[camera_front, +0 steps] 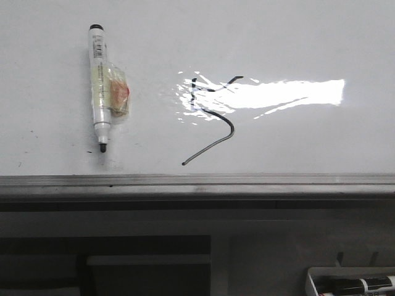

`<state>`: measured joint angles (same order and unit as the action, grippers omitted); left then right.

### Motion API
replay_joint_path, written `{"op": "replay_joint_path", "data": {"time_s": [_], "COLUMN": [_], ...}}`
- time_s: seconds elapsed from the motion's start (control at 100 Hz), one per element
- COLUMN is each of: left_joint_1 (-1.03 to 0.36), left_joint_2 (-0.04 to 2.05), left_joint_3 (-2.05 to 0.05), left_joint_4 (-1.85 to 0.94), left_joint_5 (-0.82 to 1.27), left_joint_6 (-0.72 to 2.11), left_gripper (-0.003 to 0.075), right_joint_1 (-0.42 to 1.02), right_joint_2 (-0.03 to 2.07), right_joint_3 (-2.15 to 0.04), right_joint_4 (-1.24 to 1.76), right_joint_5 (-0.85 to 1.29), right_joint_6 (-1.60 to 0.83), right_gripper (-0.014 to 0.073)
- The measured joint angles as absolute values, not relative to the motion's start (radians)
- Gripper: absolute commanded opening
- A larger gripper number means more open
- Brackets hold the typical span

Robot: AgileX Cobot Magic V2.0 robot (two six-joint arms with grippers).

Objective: Write number 5 on whiteboard

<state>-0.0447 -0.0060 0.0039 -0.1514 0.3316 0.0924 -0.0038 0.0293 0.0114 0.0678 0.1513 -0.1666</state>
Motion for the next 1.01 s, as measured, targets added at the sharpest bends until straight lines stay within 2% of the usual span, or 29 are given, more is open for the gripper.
{"op": "replay_joint_path", "data": {"time_s": [0.16,0.44,1.01], "left_joint_1": [-0.045,-0.045,-0.045], "left_joint_2": [-0.006,-0.006,-0.006], "left_joint_3": [0.004,0.004,0.004], "left_joint_4": [-0.151,-0.153,-0.154], "left_joint_5": [0.332,0.332,0.332], "left_joint_6": [0.092,0.092,0.092], "left_gripper": [-0.0020,-0.0020,-0.0020], "right_joint_1": [-0.091,-0.097,-0.097], "right_joint_2": [0.024,-0.010,-0.010], "right_joint_3": [0.018,0.016,0.014], "right_joint_4": [0.021,-0.045,-0.051], "right_joint_5": [0.200,0.319,0.327], "right_joint_6": [-0.135,0.039,0.045], "right_gripper": [-0.0062,-0.0062,-0.0062]}}
